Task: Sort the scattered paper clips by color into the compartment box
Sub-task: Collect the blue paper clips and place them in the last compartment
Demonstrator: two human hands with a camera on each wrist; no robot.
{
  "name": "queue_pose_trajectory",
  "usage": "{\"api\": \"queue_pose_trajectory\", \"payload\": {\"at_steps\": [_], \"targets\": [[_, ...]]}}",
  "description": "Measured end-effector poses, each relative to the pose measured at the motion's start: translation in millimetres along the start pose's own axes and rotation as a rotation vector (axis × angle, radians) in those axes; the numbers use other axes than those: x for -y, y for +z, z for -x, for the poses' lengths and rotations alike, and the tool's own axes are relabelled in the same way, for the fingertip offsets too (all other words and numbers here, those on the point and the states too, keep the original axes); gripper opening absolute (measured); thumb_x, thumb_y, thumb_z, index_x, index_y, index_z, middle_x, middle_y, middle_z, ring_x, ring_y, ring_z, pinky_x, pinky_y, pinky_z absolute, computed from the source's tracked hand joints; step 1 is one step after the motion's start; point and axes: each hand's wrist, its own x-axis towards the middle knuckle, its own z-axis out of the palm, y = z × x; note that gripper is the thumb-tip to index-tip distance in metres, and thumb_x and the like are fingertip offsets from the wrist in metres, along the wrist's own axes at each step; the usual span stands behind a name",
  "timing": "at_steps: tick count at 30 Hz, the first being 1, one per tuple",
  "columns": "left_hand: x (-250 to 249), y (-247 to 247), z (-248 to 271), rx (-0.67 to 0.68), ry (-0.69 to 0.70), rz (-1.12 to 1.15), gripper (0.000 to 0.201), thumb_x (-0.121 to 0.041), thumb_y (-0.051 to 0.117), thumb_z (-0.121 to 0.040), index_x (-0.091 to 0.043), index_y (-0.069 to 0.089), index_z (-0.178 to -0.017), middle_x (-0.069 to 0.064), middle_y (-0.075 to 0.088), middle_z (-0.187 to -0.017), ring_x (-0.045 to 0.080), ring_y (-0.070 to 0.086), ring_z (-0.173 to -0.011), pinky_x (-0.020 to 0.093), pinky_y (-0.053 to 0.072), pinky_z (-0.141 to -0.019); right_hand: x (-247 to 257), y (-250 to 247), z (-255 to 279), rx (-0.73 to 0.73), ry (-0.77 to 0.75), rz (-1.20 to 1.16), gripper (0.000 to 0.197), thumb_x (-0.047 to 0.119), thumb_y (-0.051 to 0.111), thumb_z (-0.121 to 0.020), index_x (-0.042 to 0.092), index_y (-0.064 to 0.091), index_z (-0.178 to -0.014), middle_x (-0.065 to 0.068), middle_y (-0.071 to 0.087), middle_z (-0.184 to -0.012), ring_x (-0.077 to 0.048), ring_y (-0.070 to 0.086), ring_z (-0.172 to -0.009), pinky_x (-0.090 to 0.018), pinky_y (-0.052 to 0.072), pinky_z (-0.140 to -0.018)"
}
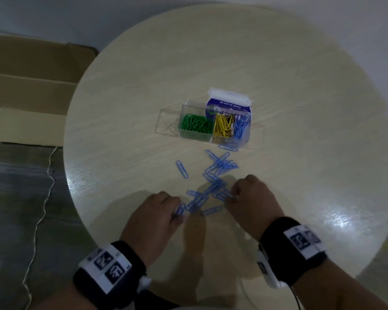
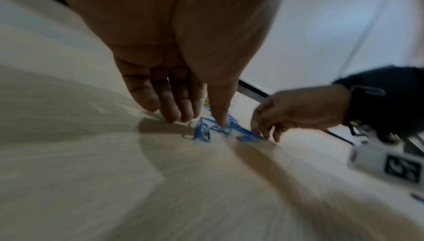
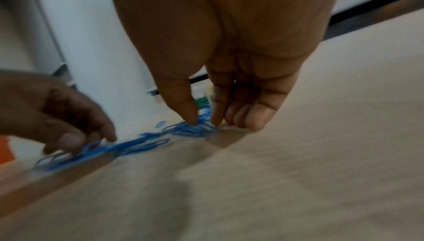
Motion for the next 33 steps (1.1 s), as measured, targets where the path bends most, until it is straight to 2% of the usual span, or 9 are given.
{"api": "queue_pose_trajectory", "payload": {"at_steps": [3, 5, 10, 15, 19, 26, 28, 30, 33], "targets": [[-3, 8, 8, 0.015, 0.036, -0.129, 0.018, -0.041, 0.057, -0.083, -0.029, 0.059, -0.096, -0.007, 0.055, -0.09, 0.02, 0.057, -0.084, 0.035, 0.052, -0.064, 12, 11, 8, 0.067, -0.11, 0.088, 0.036, 0.045, 0.061, -0.071, 0.016, 0.06, -0.092, -0.008, 0.055, -0.094, -0.032, 0.053, -0.087, -0.038, 0.048, -0.078], [-4, 11, 8, 0.003, 0.036, -0.144, 0.015, -0.038, 0.049, -0.085, -0.028, 0.059, -0.09, -0.007, 0.054, -0.086, 0.019, 0.057, -0.081, 0.035, 0.05, -0.062, 15, 17, 8, 0.073, -0.175, 0.143, 0.025, 0.039, 0.058, -0.077, 0.019, 0.057, -0.092, -0.006, 0.053, -0.095, -0.031, 0.053, -0.089, -0.04, 0.047, -0.08], [-6, 10, 3, 0.015, 0.013, -0.143, 0.009, -0.027, 0.064, -0.08, -0.026, 0.055, -0.08, -0.004, 0.051, -0.088, 0.022, 0.053, -0.081, 0.039, 0.052, -0.064, 13, 22, 12, 0.049, -0.236, 0.21, 0.013, 0.021, 0.067, -0.069, 0.021, 0.054, -0.072, -0.003, 0.055, -0.076, -0.028, 0.056, -0.068, -0.034, 0.049, -0.062], [-1, 15, 2, 0.024, -0.016, -0.04, 0.013, -0.033, 0.042, -0.078, -0.029, 0.054, -0.083, -0.01, 0.056, -0.08, 0.017, 0.057, -0.076, 0.034, 0.047, -0.065, 7, 18, 23, 0.077, -0.297, 0.231, 0.016, 0.032, 0.066, -0.068, 0.026, 0.056, -0.078, 0.002, 0.056, -0.077, -0.022, 0.055, -0.069, -0.028, 0.05, -0.061], [6, 13, 1, 0.064, -0.011, -0.043, 0.009, -0.031, 0.06, -0.073, -0.03, 0.058, -0.082, -0.011, 0.058, -0.075, 0.013, 0.06, -0.073, 0.03, 0.046, -0.063, 9, 21, 30, 0.092, -0.335, 0.275, 0.02, 0.021, 0.069, -0.064, 0.025, 0.052, -0.074, 0.001, 0.054, -0.076, -0.022, 0.053, -0.066, -0.029, 0.049, -0.056], [4, -4, -14, 0.104, -0.005, -0.056, 0.031, -0.059, 0.042, -0.084, -0.031, 0.046, -0.074, -0.01, 0.051, -0.073, 0.015, 0.059, -0.071, 0.033, 0.045, -0.063, -1, 18, 28, 0.059, -0.231, 0.263, 0.019, 0.026, 0.073, -0.057, 0.023, 0.055, -0.064, 0.002, 0.056, -0.062, -0.019, 0.057, -0.052, -0.024, 0.044, -0.045], [-13, -17, -32, 0.07, 0.0, 0.047, 0.032, -0.057, 0.046, -0.086, -0.028, 0.051, -0.074, -0.01, 0.053, -0.067, 0.012, 0.057, -0.068, 0.032, 0.043, -0.063, -9, 15, 24, 0.038, -0.185, 0.167, 0.013, 0.031, 0.062, -0.07, 0.02, 0.057, -0.064, -0.001, 0.058, -0.063, -0.023, 0.06, -0.055, -0.027, 0.044, -0.047], [-35, -31, -58, -0.006, -0.013, 0.157, 0.029, -0.051, 0.058, -0.087, -0.026, 0.055, -0.072, -0.01, 0.054, -0.057, 0.006, 0.054, -0.058, 0.031, 0.044, -0.06, -19, 9, 20, -0.002, -0.116, 0.02, 0.033, 0.047, 0.045, -0.082, 0.019, 0.059, -0.071, -0.002, 0.06, -0.07, -0.024, 0.059, -0.064, -0.03, 0.044, -0.056], [-68, -46, -103, -0.131, -0.005, 0.284, 0.023, -0.039, 0.069, -0.086, -0.026, 0.06, -0.07, -0.014, 0.054, -0.051, -0.003, 0.051, -0.051, 0.018, 0.039, -0.055, -32, -9, 14, -0.034, -0.032, -0.148, 0.037, 0.049, 0.041, -0.073, 0.02, 0.063, -0.078, -0.001, 0.064, -0.075, -0.024, 0.061, -0.073, -0.03, 0.042, -0.064]]}}
